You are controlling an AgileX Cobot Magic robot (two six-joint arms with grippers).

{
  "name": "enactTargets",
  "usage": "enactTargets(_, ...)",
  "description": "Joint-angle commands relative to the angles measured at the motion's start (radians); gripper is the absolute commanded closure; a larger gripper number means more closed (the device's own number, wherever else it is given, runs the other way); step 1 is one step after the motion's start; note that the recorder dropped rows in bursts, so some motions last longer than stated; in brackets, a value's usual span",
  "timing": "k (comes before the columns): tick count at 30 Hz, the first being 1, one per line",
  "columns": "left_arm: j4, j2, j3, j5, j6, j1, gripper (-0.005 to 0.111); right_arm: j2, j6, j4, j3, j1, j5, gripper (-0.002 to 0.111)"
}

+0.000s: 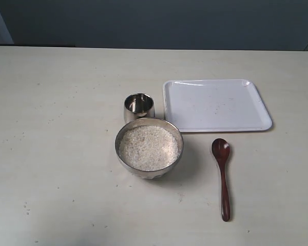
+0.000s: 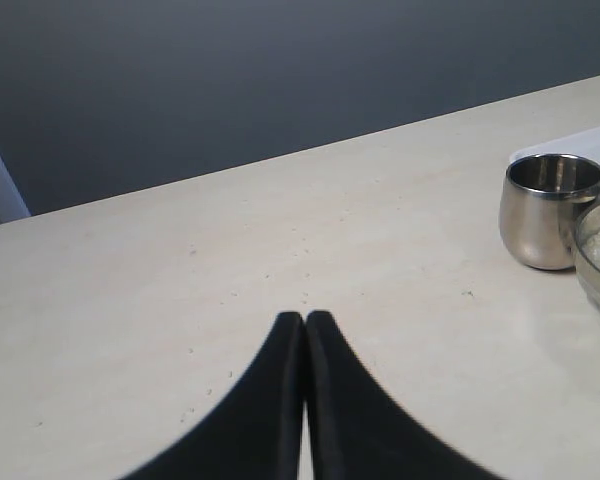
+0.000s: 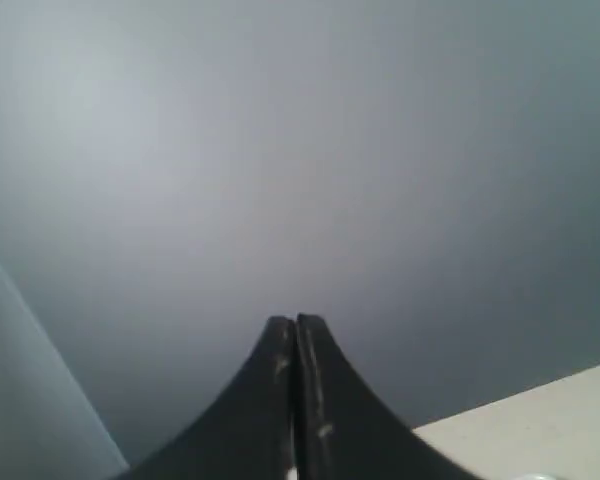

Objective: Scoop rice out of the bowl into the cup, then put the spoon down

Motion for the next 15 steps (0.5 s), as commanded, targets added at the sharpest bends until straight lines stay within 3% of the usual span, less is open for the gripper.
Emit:
enactTargets(1, -0.001, -0.004, -0.002, -0.014, -0.005, -0.002, 0.106, 0.217, -0.074, -0.165, -0.221, -0.003, 0.274, 0.109)
enactTargets(6, -0.001, -0.004, -0.002, -0.014, -0.005, -0.002, 0.106, 0.477, -0.013, -0.305, -0.353, 0.017, 0.469, 0.109)
enactTargets(11, -0.001, -0.004, -0.002, -0.014, -0.005, -0.002, 0.106, 0.722, 0.051, -0.328, -0.395, 0.058, 0.738, 0.109)
enactTargets(15, -0.001, -0.004, -0.002, -0.014, -0.005, -0.002, 0.106, 0.865, 0.067, -0.391, -0.36, 0.134, 0.773, 0.109)
